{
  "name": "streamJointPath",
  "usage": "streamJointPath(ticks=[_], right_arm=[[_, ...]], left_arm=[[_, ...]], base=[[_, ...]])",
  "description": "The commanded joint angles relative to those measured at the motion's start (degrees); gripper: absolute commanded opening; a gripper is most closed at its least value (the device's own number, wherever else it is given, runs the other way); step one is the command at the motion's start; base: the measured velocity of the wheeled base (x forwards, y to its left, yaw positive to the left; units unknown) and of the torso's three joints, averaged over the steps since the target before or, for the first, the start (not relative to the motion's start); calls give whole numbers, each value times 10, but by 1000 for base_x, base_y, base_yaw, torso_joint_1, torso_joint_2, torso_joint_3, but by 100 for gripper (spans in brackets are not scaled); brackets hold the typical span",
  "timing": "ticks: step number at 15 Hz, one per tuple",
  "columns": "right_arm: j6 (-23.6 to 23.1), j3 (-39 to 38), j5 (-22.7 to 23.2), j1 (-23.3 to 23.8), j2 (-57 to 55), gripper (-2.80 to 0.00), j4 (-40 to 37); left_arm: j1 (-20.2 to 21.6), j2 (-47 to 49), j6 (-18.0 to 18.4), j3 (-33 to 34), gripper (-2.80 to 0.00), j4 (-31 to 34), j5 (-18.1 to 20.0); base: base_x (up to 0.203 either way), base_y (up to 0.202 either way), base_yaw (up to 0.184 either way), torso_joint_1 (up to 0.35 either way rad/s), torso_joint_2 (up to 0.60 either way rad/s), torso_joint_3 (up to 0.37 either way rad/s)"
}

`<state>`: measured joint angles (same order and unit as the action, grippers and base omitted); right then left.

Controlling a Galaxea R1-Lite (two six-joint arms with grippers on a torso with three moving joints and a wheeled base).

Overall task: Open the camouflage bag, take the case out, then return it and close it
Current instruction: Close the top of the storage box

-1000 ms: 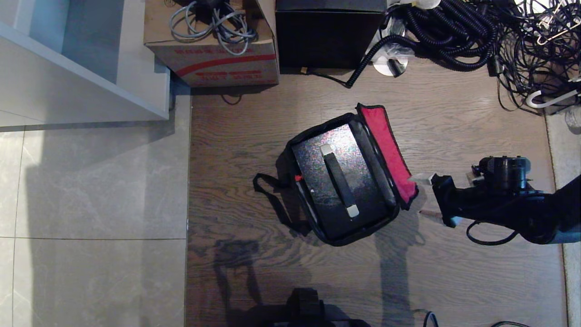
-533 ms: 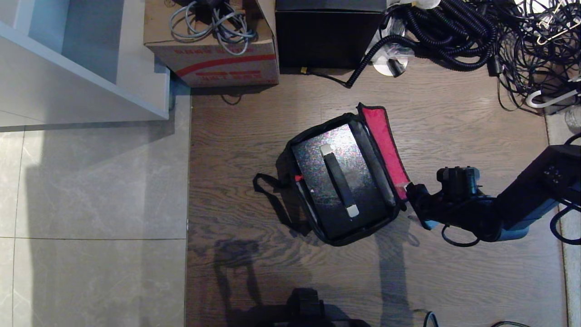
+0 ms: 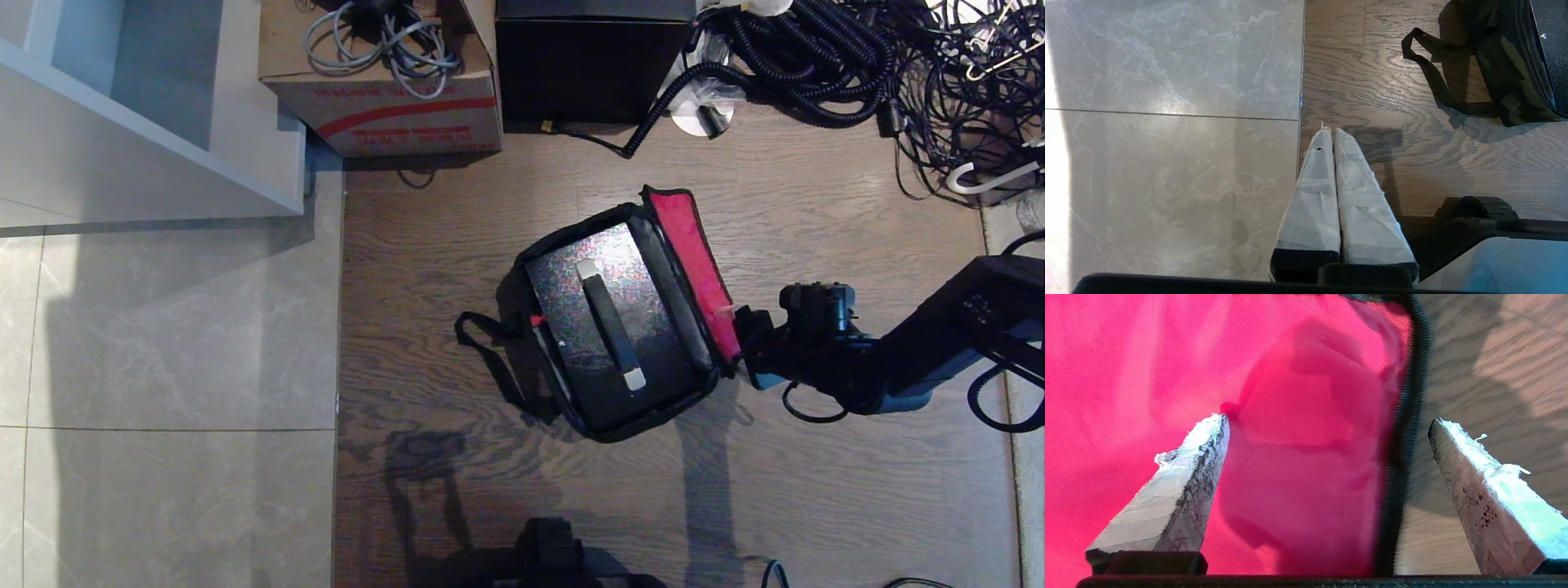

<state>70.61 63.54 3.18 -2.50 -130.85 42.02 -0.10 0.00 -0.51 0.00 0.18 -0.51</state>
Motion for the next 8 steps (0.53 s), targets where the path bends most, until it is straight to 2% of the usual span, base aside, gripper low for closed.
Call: streamJointPath(ticks=[1, 8], right_arm=[[12, 12, 1, 0, -4, -280, 7], [19, 35, 2, 0, -15, -280, 7]], left_arm=[[0, -1, 0, 0, -280, 0, 0], [0, -1, 0, 0, -280, 0, 0]], base=[[0, 0, 0, 0, 0, 0], [0, 0, 0, 0, 0, 0]])
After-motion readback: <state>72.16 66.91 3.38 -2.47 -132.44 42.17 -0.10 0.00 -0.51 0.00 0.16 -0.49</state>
